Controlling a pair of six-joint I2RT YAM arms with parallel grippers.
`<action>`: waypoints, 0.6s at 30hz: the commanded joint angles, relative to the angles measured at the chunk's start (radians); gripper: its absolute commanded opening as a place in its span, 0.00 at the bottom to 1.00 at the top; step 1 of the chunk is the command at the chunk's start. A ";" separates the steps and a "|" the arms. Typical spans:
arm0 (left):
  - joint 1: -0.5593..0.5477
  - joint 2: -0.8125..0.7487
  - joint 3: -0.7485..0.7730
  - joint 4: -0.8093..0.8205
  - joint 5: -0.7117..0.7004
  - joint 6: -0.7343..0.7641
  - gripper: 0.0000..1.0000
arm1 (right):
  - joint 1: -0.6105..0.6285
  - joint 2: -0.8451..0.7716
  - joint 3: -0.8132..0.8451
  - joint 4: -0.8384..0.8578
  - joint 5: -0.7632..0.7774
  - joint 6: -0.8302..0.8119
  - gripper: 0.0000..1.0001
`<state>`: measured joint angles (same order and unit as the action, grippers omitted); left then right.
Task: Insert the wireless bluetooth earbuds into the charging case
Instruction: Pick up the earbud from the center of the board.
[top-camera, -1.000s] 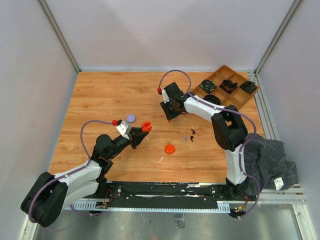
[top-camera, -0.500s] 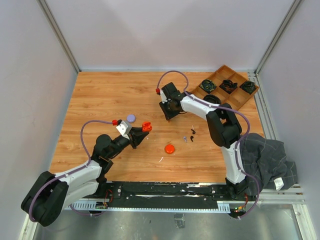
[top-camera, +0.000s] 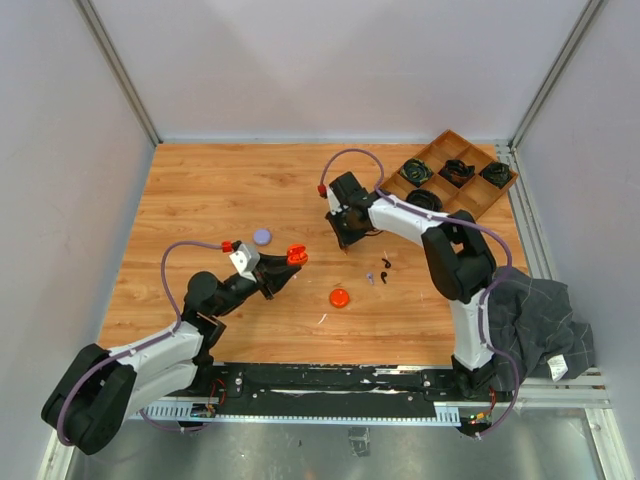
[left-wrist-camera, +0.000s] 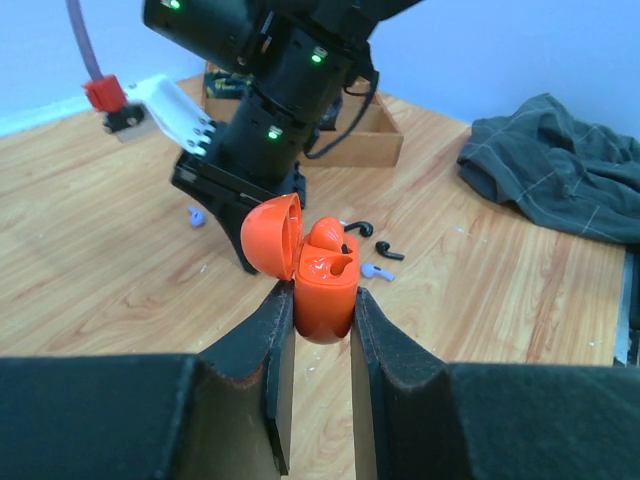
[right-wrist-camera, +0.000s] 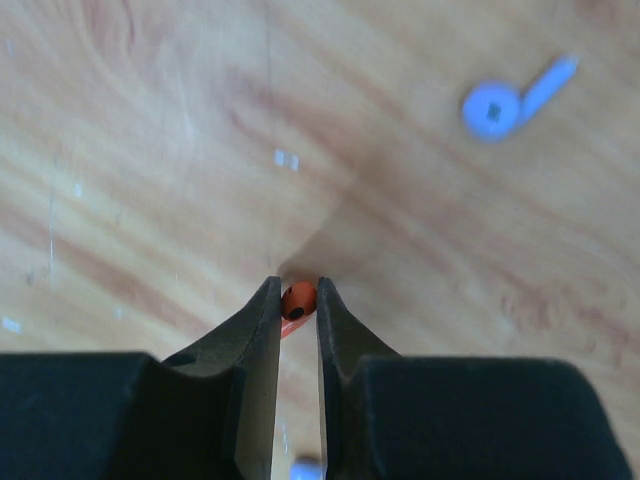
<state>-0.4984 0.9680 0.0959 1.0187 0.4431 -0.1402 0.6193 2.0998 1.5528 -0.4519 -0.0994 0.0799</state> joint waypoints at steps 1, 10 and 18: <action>0.010 -0.036 -0.016 0.080 0.047 -0.019 0.00 | 0.031 -0.198 -0.128 0.023 -0.008 0.040 0.14; 0.011 -0.045 -0.022 0.186 0.116 -0.057 0.00 | 0.108 -0.578 -0.384 0.170 0.019 0.084 0.12; 0.011 -0.052 -0.003 0.192 0.158 -0.035 0.00 | 0.218 -0.843 -0.497 0.310 0.055 0.081 0.11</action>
<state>-0.4984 0.9272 0.0822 1.1690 0.5644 -0.1886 0.7868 1.3437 1.0962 -0.2352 -0.0814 0.1535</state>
